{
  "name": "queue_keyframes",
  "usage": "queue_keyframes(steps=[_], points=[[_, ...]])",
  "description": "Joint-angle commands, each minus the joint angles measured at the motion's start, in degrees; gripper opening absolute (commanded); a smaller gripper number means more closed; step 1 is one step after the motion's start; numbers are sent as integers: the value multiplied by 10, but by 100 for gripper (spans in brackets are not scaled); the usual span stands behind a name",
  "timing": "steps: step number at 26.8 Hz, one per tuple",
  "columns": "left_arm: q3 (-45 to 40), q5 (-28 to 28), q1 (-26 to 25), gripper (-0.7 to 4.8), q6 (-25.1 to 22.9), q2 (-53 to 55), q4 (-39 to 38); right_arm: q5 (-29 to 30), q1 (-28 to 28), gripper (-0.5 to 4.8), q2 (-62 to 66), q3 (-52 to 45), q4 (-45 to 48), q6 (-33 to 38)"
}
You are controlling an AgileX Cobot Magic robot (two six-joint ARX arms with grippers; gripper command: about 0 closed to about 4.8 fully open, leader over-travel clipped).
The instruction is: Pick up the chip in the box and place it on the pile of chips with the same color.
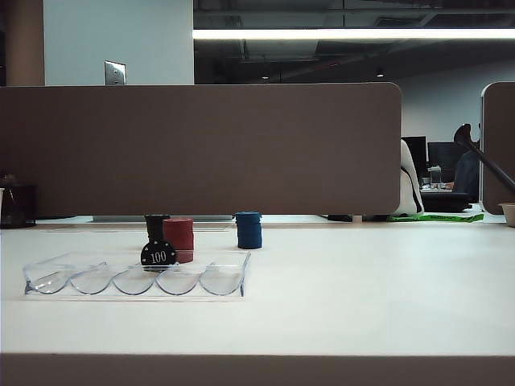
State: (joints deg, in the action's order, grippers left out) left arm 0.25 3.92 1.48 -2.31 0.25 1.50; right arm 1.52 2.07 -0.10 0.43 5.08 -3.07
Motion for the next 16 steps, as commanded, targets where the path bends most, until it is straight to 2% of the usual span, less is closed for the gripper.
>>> queue_keyframes(steps=[1,16], points=[[2,-1,1,-5,-1,0,8,1,0,-6,0,-1,7,1],[2,-1,1,-5,0,0,8,-3,0,-6,0,-1,8,0]])
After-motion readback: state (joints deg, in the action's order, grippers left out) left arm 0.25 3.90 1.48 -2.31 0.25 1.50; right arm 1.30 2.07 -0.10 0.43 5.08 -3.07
